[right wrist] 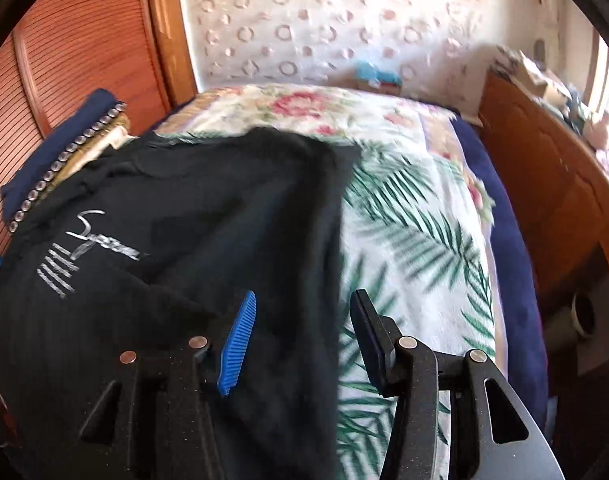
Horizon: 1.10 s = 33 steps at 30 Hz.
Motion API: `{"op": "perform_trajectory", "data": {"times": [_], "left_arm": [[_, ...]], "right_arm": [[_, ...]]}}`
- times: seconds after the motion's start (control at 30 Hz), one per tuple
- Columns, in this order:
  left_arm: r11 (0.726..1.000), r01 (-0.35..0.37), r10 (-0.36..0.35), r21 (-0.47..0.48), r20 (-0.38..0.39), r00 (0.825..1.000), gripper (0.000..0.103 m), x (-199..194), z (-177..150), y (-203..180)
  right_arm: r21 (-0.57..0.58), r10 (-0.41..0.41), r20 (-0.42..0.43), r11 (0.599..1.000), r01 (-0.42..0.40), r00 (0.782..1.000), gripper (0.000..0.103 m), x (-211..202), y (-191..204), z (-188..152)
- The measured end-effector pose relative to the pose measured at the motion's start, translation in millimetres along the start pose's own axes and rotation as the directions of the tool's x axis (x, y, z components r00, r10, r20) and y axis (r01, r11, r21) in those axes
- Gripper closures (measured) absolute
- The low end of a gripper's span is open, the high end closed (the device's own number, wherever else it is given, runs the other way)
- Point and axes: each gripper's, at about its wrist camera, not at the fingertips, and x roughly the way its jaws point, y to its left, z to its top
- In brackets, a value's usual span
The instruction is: Fold small clothes
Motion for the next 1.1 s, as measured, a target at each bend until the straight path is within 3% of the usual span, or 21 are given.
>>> {"op": "perform_trajectory", "data": {"times": [0.27, 0.37, 0.4, 0.53, 0.7, 0.77, 0.83, 0.9, 1.03, 1.1], "left_arm": [[1.0, 0.0, 0.0, 0.004, -0.007, 1.0, 0.0, 0.7, 0.2, -2.9], [1.0, 0.0, 0.0, 0.005, -0.006, 1.0, 0.0, -0.3, 0.2, -2.6], [1.0, -0.001, 0.001, 0.005, -0.006, 1.0, 0.0, 0.2, 0.2, -2.5], [1.0, -0.005, 0.005, 0.001, -0.001, 1.0, 0.0, -0.5, 0.4, 0.4], [1.0, -0.012, 0.012, 0.008, 0.001, 1.0, 0.0, 1.8, 5.5, 2.5], [1.0, -0.02, 0.019, 0.017, 0.007, 1.0, 0.0, 3.2, 11.7, 4.4], [0.999, -0.027, 0.027, 0.027, 0.009, 1.0, 0.0, 6.3, 19.8, 9.8], [0.998, -0.043, 0.042, 0.04, 0.009, 0.999, 0.0, 8.9, 29.2, 17.0], [0.996, -0.073, 0.073, 0.056, 0.002, 0.997, 0.001, 14.3, 51.1, 33.9], [0.993, -0.093, 0.094, 0.066, -0.003, 0.996, 0.007, 17.7, 62.2, 40.5]], "right_arm": [[0.012, 0.018, -0.027, 1.0, -0.018, 0.999, 0.052, 16.6, 0.8, -0.6], [-0.02, -0.015, -0.026, 1.0, 0.014, 1.0, 0.075, 29.3, 0.9, 5.8], [-0.021, -0.013, -0.025, 1.0, 0.013, 1.0, 0.097, 26.5, 1.9, 7.3], [-0.025, -0.058, 0.005, 0.998, 0.058, 0.998, 0.098, 15.9, -9.2, 10.5], [0.013, -0.079, 0.002, 0.997, 0.079, 0.997, 0.098, 11.6, -26.0, 13.4], [0.023, -0.048, -0.004, 0.999, 0.048, 0.999, 0.098, 14.7, -27.6, 15.7], [0.027, -0.031, 0.014, 0.999, 0.031, 0.999, 0.089, 16.1, -28.9, 20.9], [0.024, -0.011, 0.039, 1.0, 0.01, 0.999, 0.059, 19.0, -28.7, 27.4], [0.008, -0.021, 0.032, 1.0, 0.021, 0.999, 0.055, 39.2, -27.9, 37.0], [-0.004, -0.024, 0.024, 1.0, 0.025, 0.999, 0.055, 51.2, -26.6, 42.8]]}}
